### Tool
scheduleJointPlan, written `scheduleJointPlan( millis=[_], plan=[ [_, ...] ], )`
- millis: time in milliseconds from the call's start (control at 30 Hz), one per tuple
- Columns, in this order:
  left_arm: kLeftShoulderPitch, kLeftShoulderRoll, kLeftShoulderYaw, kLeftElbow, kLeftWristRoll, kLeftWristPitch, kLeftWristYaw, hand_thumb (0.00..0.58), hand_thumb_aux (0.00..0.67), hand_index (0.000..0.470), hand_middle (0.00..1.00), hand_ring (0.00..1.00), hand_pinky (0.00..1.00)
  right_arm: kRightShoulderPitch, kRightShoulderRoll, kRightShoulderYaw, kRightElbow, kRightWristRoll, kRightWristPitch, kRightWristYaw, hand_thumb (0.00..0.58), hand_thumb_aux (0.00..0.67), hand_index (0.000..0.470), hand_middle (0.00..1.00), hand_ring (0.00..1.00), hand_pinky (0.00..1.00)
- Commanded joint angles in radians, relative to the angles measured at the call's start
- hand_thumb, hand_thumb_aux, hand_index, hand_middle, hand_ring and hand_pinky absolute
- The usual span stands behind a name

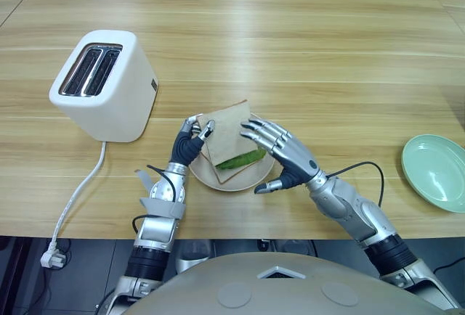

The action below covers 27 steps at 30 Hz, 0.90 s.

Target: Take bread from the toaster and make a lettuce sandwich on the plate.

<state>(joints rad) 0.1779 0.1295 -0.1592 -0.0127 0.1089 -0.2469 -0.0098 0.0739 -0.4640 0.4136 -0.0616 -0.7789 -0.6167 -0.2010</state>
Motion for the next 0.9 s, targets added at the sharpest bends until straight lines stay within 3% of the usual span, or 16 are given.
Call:
scheduleJointPlan(
  millis=[33, 200, 467, 800, 833, 867, 900],
  plan=[
    [0.026, -0.021, -0.018, -0.006, 0.009, 0.032, -0.010, 0.580, 0.670, 0.460, 1.00, 1.00, 1.00, 0.012, -0.015, 0.027, -0.021, -0.001, -0.011, 0.072, 0.000, 0.000, 0.000, 0.00, 0.00, 0.00],
    [0.014, -0.021, -0.001, 0.084, 0.036, 0.037, 0.014, 0.580, 0.670, 0.460, 1.00, 1.00, 1.00, 0.023, -0.014, 0.067, 0.008, -0.006, -0.006, 0.144, 0.000, 0.000, 0.000, 0.00, 0.00, 0.00],
    [-0.015, -0.018, 0.017, 0.249, 0.094, 0.055, 0.088, 0.580, 0.670, 0.460, 1.00, 1.00, 1.00, -0.065, 0.039, 0.173, 0.204, -0.103, 0.077, 0.235, 0.000, 0.000, 0.000, 0.00, 0.00, 0.00],
    [-0.006, -0.011, -0.018, 0.248, 0.136, 0.072, 0.068, 0.580, 0.670, 0.460, 1.00, 1.00, 1.00, -0.064, 0.038, 0.194, 0.250, -0.081, 0.141, 0.299, 0.000, 0.000, 0.000, 0.00, 0.00, 0.00],
    [0.000, 0.001, -0.024, 0.222, 0.158, 0.067, 0.073, 0.569, 0.578, 0.397, 1.00, 1.00, 1.00, -0.060, 0.033, 0.195, 0.252, -0.081, 0.143, 0.305, 0.000, 0.000, 0.000, 0.00, 0.00, 0.00],
    [0.005, 0.015, -0.027, 0.188, 0.186, 0.061, 0.083, 0.569, 0.578, 0.397, 1.00, 1.00, 1.00, -0.056, 0.028, 0.195, 0.253, -0.080, 0.145, 0.311, 0.000, 0.000, 0.000, 0.00, 0.00, 0.00],
    [0.006, 0.040, -0.022, 0.139, 0.245, 0.048, 0.116, 0.000, 0.000, 0.000, 0.95, 0.95, 0.95, -0.052, 0.023, 0.197, 0.254, -0.082, 0.143, 0.312, 0.000, 0.000, 0.000, 0.00, 0.00, 0.00]
  ],
)
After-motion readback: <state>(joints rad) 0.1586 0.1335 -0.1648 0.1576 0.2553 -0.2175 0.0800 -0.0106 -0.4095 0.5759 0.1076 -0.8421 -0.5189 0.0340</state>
